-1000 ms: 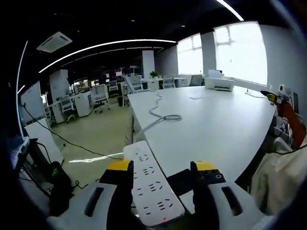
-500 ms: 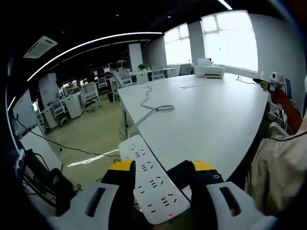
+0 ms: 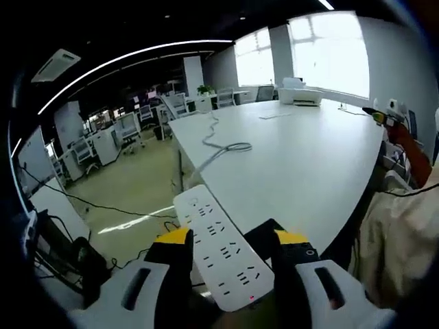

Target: Pick up the power strip scattered on the table, fix it on the side mounting bracket of the table, and press the switch

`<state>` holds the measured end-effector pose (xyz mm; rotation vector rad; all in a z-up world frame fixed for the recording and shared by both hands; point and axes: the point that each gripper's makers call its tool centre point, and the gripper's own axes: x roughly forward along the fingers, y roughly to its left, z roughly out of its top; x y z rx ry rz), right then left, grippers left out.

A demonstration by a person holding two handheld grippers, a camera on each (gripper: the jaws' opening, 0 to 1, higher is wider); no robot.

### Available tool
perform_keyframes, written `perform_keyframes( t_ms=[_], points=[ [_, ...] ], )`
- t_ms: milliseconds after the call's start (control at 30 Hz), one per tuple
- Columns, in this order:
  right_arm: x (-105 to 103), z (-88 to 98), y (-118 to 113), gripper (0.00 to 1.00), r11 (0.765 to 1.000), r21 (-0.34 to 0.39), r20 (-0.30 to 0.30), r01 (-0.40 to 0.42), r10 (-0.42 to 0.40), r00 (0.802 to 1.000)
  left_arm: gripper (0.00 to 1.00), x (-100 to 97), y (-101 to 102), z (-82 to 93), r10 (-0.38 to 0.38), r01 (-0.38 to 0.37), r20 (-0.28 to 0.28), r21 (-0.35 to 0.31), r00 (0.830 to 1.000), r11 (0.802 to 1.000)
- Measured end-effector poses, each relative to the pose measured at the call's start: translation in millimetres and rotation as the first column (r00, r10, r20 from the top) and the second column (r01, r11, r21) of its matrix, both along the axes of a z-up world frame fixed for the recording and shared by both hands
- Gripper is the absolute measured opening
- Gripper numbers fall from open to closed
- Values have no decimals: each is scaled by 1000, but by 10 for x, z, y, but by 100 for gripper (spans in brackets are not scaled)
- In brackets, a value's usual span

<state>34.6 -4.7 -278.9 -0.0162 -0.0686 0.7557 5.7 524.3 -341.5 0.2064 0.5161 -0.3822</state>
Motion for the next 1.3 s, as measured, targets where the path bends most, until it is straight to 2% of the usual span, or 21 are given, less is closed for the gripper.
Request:
perform_keyframes(
  t_ms=[100,200,333,433,533,700,1000,1167,1300],
  points=[
    [1,-17,-7,40,1000,-4,-4,1,-1,1000,49,-38,-66,6,-64,64,-23,-16,998,998],
    [8,-15,-14,40,1000,3,-5,4,-4,1000,47,-57,-140,71,-107,105,-27,-71,994,992],
    [12,-17,8,40,1000,5,-4,1,-1,1000,47,-51,-119,102,-125,123,-38,-52,991,991],
    [17,-21,20,39,1000,1,-6,0,1,1000,48,-68,-81,52,-132,130,-74,-29,988,991],
    [20,-12,22,39,1000,-1,-5,-2,2,1000,48,-57,-66,24,-131,127,-98,-48,987,991],
    [31,-13,37,39,1000,-7,-6,-7,7,1000,48,-72,-42,-83,-139,137,-162,-24,977,990],
    [37,-50,73,39,1000,-15,-15,-12,12,1000,48,-106,13,-253,-152,158,-245,7,958,987],
    [37,-52,65,39,1000,-6,-16,-8,8,1000,46,-84,41,-304,-164,161,-263,-34,951,986],
    [37,-57,28,39,1000,-3,-18,-2,2,1000,46,-113,73,-382,-180,183,-300,-19,937,983]
  ],
)
